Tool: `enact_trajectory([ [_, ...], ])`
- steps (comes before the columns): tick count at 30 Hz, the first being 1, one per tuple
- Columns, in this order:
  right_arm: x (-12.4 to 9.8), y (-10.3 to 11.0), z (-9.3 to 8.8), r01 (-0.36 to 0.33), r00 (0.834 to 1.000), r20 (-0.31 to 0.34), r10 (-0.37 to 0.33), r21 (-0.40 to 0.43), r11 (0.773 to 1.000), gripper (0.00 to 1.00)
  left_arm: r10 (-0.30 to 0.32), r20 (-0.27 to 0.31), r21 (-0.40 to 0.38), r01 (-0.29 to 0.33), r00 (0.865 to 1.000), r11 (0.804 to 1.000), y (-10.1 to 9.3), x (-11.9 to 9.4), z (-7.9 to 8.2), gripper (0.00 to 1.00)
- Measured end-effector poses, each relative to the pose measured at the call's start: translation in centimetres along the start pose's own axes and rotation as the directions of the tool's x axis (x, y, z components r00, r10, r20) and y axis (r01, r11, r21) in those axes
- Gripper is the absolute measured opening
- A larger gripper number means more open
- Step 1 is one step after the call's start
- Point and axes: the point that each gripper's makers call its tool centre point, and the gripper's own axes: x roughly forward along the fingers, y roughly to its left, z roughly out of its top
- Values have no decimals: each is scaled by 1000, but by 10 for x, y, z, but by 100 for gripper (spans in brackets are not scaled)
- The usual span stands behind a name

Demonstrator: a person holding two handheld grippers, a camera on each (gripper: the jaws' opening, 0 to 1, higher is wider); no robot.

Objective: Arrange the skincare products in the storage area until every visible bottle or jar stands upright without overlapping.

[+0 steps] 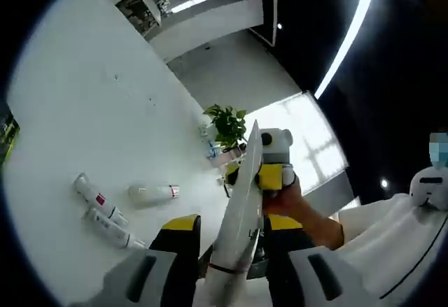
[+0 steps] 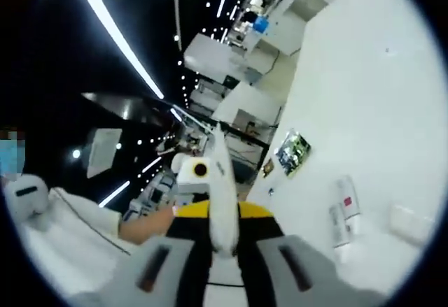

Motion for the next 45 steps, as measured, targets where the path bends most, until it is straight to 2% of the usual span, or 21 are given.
enact_trajectory([
  [5, 2, 10, -9, -37, 996, -78, 33, -46, 998, 10, -69, -32, 5, 69, 997, 998, -12, 12, -5, 35],
  [8, 3, 13, -15, -49, 992, -123, 40, -70, 996, 10, -133, -68, -20, 132, 989, 991, -23, 14, -11, 28],
  [9, 1, 15, -17, -67, 989, -140, 57, -66, 996, 10, -124, -68, -12, 124, 990, 992, -22, 15, -11, 27],
  [16, 4, 21, -24, -108, 975, -201, 97, -44, 993, 10, -179, -105, 27, 182, 978, 983, -35, 16, -19, 24],
  [19, 6, 21, -30, -115, 965, -242, 101, -42, 993, 10, -180, -149, 32, 187, 972, 982, -36, 18, -27, 23],
  [23, 8, 20, -31, -120, 963, -245, 108, -34, 992, 11, -176, -143, 57, 186, 974, 981, -35, 15, -28, 20],
  [27, 10, 19, -24, -130, 969, -213, 122, -27, 991, 13, -186, -68, 43, 189, 980, 981, -33, 16, -18, 18],
  [29, 14, 17, -12, -125, 980, -154, 123, -1, 992, 14, -192, -12, 28, 193, 981, 981, -32, 16, -12, 17],
  [31, 16, 14, -6, -110, 987, -120, 108, -10, 994, 15, -173, 25, 41, 172, 985, 984, -29, 17, -6, 16],
  [33, 17, 12, -3, -103, 990, -104, 100, -18, 995, 16, -160, 37, 56, 158, 986, 986, -26, 16, -4, 16],
  [35, 20, 4, 5, -55, 997, -59, 51, -53, 997, 17, -116, 58, 83, 111, 991, 990, -19, 17, 0, 16],
  [37, 19, 3, 9, -37, 999, -38, 34, -80, 996, 19, -98, 70, 96, 91, 993, 991, -14, 15, 3, 16],
  [39, 17, -2, 21, 2, 1000, 26, 1, -106, 994, 20, -65, 92, 109, 55, 994, 993, -8, 14, 7, 16],
  [42, 14, -2, 31, 34, 996, 85, -25, -110, 993, 24, -37, 145, 108, 22, 989, 994, 0, 8, 17, 16],
  [43, 13, -4, 36, 79, 991, 116, -61, -157, 984, 27, -26, 165, 109, 8, 986, 994, 3, 6, 21, 16],
  [45, 15, -5, 36, 103, 990, 117, -81, -194, 976, 30, -11, 190, 119, -12, 982, 993, 7, 5, 26, 16],
])
